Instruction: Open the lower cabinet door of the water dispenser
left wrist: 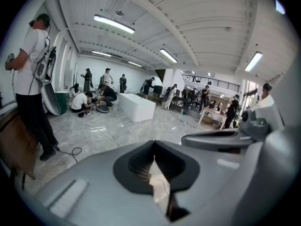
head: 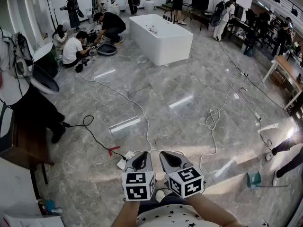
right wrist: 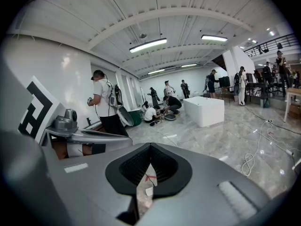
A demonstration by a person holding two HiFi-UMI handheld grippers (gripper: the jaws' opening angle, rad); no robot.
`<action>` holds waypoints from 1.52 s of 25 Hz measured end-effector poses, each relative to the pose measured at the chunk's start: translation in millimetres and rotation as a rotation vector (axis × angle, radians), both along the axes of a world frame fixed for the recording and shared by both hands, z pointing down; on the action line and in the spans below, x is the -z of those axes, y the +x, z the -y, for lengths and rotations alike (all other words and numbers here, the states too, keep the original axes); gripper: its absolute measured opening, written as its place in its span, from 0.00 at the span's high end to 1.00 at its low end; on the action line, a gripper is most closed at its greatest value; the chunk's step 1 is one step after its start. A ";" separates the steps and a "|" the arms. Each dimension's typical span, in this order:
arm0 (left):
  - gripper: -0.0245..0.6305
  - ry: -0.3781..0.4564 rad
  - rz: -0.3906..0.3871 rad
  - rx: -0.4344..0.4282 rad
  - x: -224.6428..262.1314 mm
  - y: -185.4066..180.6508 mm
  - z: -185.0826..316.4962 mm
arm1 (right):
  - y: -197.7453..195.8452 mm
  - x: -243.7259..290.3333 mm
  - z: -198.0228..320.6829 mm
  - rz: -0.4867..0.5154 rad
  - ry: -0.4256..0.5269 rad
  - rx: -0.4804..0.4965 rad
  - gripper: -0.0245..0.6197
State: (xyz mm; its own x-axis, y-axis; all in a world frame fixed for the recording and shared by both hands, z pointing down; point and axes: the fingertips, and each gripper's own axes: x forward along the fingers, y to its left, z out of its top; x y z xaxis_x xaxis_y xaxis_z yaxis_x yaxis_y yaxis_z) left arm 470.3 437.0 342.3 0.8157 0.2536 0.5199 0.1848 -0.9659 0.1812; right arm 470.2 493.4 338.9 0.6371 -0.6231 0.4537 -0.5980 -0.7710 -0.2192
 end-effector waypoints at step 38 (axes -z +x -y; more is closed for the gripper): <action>0.95 -0.058 0.075 1.141 -51.0 -451.5 536.8 | -384.9 -42.6 556.1 0.063 -0.095 1.146 0.97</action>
